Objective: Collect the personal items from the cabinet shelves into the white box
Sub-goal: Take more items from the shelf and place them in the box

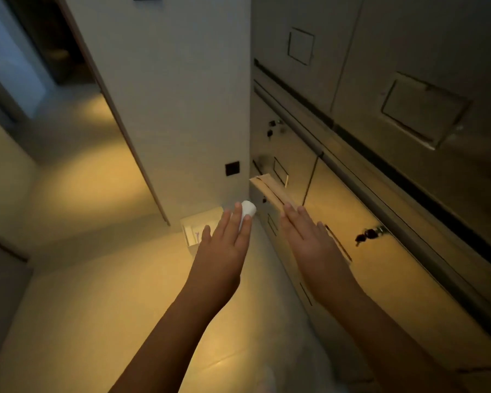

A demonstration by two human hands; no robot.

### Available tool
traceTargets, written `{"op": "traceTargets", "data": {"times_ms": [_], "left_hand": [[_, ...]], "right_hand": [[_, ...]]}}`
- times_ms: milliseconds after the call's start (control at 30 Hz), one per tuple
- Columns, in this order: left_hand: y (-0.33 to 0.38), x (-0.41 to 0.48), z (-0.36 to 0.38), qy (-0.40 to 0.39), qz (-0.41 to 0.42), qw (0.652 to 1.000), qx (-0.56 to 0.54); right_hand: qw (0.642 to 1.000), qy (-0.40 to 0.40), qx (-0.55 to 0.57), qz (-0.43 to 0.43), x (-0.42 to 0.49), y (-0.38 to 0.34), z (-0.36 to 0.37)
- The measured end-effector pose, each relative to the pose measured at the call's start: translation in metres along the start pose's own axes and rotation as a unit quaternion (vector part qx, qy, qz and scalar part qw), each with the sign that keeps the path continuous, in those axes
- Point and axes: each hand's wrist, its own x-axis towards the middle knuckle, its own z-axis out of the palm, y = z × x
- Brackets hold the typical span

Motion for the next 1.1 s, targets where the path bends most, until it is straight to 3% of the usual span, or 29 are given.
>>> {"op": "traceTargets", "data": {"times_ms": [500,667,900,1100], "left_hand": [[-0.112,0.116,0.034,-0.017,-0.146,0.988,-0.04],[-0.172,0.165,0.051,-0.007,-0.149,0.987,-0.06],[-0.286,0.255,0.06,0.006,-0.132,0.989,-0.065],[-0.35,0.324,0.098,0.004,-0.119,0.991,-0.054]], "right_hand": [[0.992,-0.066,0.058,-0.092,0.178,0.007,0.086],[0.982,-0.135,0.079,-0.103,0.246,-0.01,0.136],[0.974,-0.208,0.025,-0.084,0.368,-0.041,0.208],[0.97,-0.22,0.015,-0.102,0.443,-0.043,0.285]]}}
